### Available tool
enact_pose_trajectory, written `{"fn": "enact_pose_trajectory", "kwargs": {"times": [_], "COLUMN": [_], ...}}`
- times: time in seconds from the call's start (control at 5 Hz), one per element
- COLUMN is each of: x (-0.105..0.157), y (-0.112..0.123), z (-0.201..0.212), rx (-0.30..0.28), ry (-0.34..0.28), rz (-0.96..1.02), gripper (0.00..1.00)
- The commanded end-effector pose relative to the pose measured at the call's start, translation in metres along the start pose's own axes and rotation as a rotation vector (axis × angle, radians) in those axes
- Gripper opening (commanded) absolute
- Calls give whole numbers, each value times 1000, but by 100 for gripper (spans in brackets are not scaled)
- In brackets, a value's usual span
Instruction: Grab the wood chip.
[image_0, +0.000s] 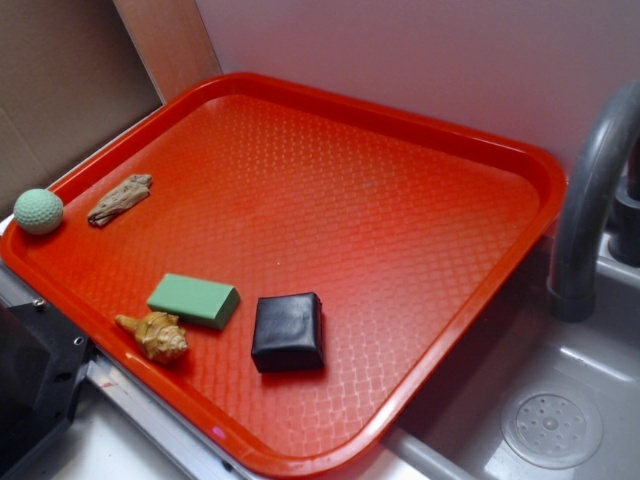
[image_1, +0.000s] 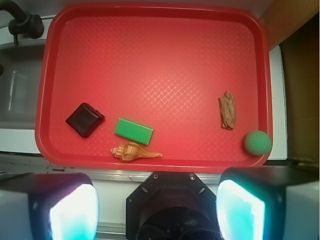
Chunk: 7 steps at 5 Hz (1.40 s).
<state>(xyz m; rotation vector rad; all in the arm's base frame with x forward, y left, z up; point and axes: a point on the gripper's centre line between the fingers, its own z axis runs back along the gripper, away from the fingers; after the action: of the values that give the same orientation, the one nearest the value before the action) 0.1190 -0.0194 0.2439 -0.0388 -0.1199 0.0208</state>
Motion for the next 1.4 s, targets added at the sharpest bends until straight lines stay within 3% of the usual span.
{"fn": "enact_pose_trajectory", "kwargs": {"times": [0.0, 0.4, 0.6, 1.0, 1.2], "x": [0, 70, 82, 75, 86], "y": [0, 45, 68, 116, 130], "z": [0, -68, -106, -149, -160], "rx": [0, -8, 19, 79, 73], "ry": [0, -54, -65, -31, -37], "rz": [0, 70, 108, 237, 252], "gripper": [100, 100, 100, 100, 100]}}
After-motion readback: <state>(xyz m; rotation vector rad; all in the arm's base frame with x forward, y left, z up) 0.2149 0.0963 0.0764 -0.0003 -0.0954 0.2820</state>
